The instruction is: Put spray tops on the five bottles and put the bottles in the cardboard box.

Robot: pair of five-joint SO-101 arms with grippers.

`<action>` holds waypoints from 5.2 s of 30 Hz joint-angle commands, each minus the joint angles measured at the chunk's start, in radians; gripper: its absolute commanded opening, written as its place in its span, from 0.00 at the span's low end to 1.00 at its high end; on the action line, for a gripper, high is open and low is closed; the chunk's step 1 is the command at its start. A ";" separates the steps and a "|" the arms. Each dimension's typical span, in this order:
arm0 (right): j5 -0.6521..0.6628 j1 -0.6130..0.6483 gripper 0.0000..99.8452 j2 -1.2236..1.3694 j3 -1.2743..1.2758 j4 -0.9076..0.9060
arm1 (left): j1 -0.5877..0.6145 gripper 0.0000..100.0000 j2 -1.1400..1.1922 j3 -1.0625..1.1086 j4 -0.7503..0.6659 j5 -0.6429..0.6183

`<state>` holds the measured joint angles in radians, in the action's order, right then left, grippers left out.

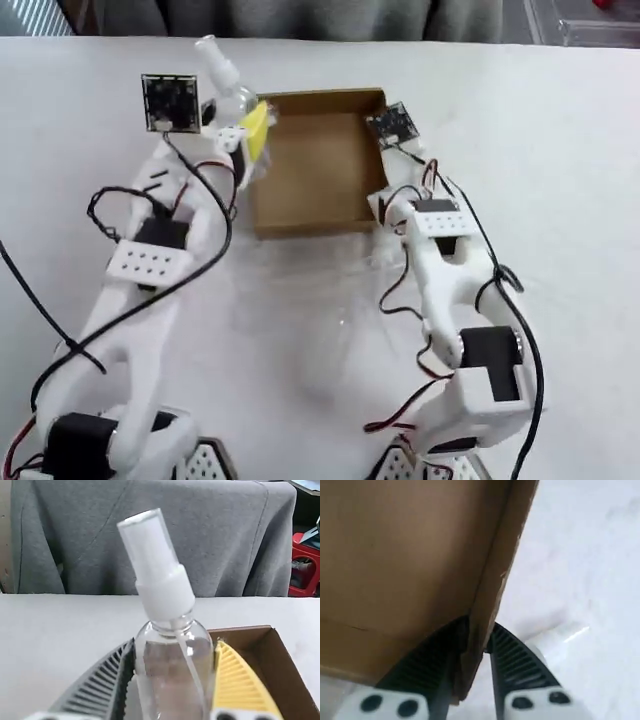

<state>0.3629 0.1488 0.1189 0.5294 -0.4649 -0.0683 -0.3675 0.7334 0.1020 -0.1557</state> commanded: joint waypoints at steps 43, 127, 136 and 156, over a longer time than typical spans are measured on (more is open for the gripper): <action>0.176 0.054 0.02 -0.051 -0.072 -0.232 | 0.007 0.02 -0.012 -0.040 0.000 -0.012; 0.129 0.071 0.07 -0.627 0.239 -0.251 | -0.004 0.02 0.036 -0.003 -0.206 -0.005; 0.074 0.045 0.07 -0.631 0.236 -0.251 | -0.004 0.02 0.317 -0.014 -0.539 -0.005; 0.072 0.016 0.07 -0.630 0.236 -0.251 | -0.005 0.02 0.717 -0.285 -0.615 -0.003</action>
<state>0.4442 0.1765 -0.4657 0.7795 -0.7334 -0.0698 0.3475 0.5309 -0.4810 -0.1557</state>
